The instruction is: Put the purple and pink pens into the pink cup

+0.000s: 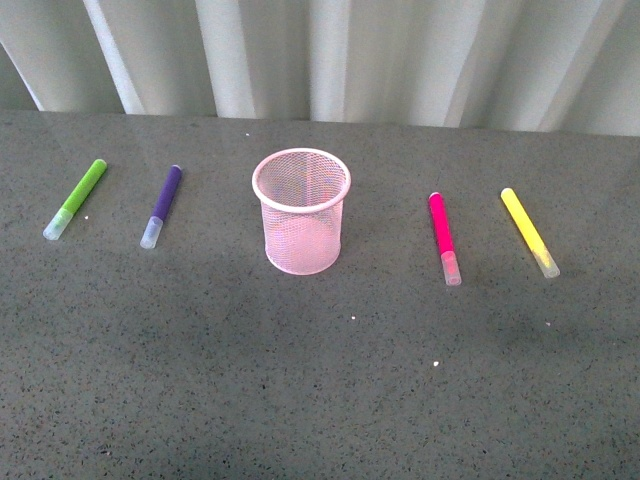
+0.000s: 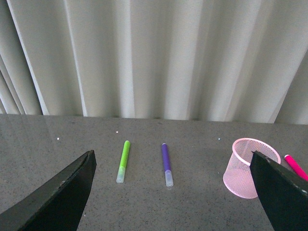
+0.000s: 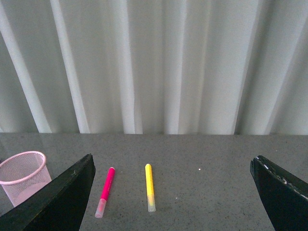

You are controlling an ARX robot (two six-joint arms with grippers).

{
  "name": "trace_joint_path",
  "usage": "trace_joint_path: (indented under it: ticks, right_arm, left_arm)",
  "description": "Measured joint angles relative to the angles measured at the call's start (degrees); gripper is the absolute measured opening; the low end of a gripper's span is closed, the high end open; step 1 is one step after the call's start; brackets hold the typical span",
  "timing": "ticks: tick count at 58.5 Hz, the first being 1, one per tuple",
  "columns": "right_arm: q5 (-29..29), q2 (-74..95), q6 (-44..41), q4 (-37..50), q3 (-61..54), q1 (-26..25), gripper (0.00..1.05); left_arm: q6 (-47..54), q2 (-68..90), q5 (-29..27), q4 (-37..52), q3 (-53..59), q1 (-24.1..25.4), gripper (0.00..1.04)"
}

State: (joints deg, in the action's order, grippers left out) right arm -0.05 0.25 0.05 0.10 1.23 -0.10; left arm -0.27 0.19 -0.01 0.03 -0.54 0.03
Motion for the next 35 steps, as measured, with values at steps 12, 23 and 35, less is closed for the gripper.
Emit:
trace_joint_path:
  ticks: [12,23,35]
  right_arm:
    - [0.0,0.0,0.0,0.0,0.0,0.0,0.98]
    - [0.0,0.0,0.0,0.0,0.0,0.0,0.98]
    - [0.0,0.0,0.0,0.0,0.0,0.0,0.98]
  left_arm:
    - [0.0,0.0,0.0,0.0,0.0,0.0,0.98]
    - [0.0,0.0,0.0,0.0,0.0,0.0,0.98]
    - [0.0,0.0,0.0,0.0,0.0,0.0,0.98]
